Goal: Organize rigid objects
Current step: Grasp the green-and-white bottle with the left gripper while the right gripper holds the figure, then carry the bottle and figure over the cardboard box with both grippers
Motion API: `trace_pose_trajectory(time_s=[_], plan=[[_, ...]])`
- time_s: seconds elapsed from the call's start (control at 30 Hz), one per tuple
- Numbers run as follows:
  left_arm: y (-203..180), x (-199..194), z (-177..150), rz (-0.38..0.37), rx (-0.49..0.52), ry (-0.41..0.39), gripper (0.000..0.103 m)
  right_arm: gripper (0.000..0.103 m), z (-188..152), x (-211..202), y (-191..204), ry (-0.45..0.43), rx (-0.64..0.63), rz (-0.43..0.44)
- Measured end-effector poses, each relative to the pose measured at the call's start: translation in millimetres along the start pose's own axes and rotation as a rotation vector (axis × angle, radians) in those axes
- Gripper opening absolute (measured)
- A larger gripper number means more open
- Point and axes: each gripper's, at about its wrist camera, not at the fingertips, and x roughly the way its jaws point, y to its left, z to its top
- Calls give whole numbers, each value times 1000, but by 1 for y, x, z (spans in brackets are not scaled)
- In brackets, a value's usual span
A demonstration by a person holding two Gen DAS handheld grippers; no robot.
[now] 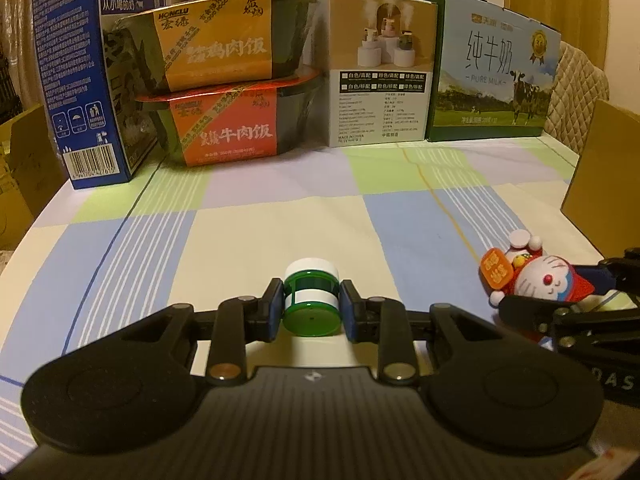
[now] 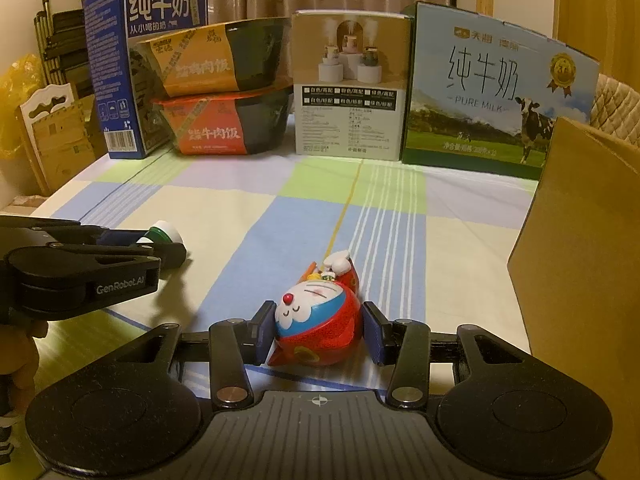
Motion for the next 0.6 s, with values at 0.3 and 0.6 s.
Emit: trace_pose_trajectory(time_s=[0.3,0.6], plan=[[-3,-21,-1,-14,-41,18,25,42,-4,-11,-2,6,-4,8],[-21,-64,-16,-53,-27,33,25,42,-18,-59,-1,5,-33,11]])
